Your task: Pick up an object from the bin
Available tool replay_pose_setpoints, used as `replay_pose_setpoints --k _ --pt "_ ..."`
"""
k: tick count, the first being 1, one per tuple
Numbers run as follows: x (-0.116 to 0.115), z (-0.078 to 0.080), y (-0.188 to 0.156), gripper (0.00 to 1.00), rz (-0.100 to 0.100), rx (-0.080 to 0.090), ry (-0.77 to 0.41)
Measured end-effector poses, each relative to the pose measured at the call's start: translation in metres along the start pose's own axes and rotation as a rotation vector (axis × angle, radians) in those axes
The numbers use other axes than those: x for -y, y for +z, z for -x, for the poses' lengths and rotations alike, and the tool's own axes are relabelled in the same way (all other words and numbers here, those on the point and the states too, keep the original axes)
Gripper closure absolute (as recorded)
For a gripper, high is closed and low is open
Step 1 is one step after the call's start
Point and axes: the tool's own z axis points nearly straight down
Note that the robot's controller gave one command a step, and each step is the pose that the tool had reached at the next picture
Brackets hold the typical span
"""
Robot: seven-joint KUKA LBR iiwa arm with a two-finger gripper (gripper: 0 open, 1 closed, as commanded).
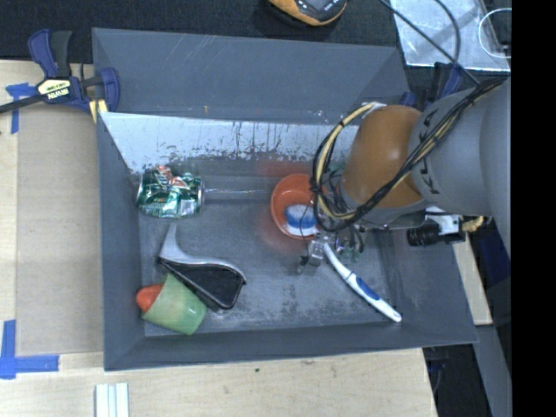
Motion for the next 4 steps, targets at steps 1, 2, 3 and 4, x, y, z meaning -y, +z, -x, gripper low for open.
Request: replay_pose_setpoints --k 1,2,3,4 --pt "-0.010 0.001 0.000 0.00 0.001 0.007 -0.117" --pt "0.010 -0.008 -0.001 1.00 0.002 0.006 0.120" --pt "0.009 -0.008 -0.001 1.00 0.002 0.006 0.120" --pt "0.010 -0.008 -0.003 1.00 0.003 0.007 0.120"
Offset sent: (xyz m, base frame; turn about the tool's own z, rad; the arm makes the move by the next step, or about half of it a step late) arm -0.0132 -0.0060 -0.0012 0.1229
